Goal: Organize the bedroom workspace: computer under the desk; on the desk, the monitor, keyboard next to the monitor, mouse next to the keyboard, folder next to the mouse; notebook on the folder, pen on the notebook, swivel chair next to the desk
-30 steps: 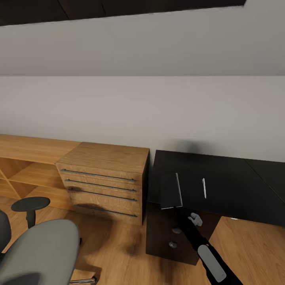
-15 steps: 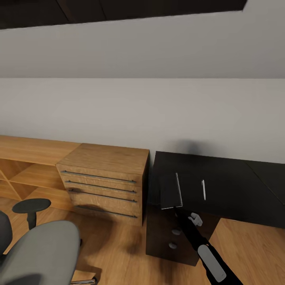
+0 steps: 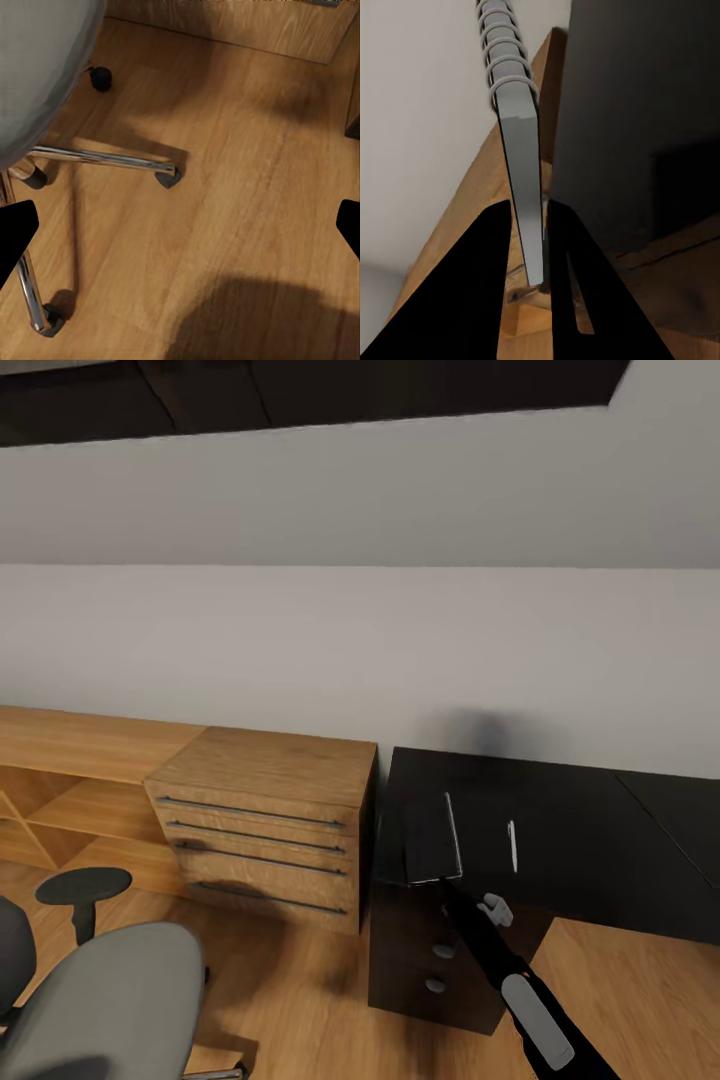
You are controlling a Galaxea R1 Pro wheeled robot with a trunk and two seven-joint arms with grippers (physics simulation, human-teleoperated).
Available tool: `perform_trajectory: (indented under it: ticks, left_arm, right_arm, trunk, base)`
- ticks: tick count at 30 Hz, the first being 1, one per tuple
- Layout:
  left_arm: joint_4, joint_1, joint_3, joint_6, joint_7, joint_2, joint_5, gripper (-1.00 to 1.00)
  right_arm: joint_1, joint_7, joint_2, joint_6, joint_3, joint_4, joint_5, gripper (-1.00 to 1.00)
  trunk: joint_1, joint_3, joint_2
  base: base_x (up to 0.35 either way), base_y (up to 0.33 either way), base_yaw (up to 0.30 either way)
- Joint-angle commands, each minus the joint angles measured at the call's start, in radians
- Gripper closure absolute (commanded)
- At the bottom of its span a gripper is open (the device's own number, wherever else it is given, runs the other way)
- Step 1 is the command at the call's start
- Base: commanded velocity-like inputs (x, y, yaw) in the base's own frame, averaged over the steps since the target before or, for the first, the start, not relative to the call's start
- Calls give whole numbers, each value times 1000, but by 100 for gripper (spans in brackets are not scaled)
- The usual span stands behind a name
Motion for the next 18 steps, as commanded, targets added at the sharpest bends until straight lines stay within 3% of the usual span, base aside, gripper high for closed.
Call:
perform_trajectory:
  ticks: [1, 6, 12, 15, 18]
  left_arm:
    - [0, 0, 3, -1, 9, 0, -11, -100]
    - [0, -1, 4, 7, 7, 2, -10, -100]
    - [0, -1, 9, 106, 0, 2, -8, -100]
    - [-1, -1, 9, 116, 0, 1, -9, -100]
    - [-1, 0, 10, 122, 0, -1, -9, -100]
  right_arm:
    - [-1, 4, -10, 1, 5, -16, -10, 100]
    - [0, 2, -56, 49, 7, -62, -14, 100]
    - [1, -5, -134, 264, 5, -162, -15, 100]
    - [1, -28, -164, 306, -1, -187, -16, 100]
    - [1, -65, -189, 338, -31, -211, -27, 100]
  trunk:
    - [-4, 2, 7]
    - [-23, 18, 42]
    - [-46, 37, 84]
    - [-58, 46, 105]
    - [-69, 55, 126]
  base:
    - [0, 0, 0]
    - [0, 0, 0]
    - [0, 0, 0]
    - [0, 0, 0]
    - [0, 0, 0]
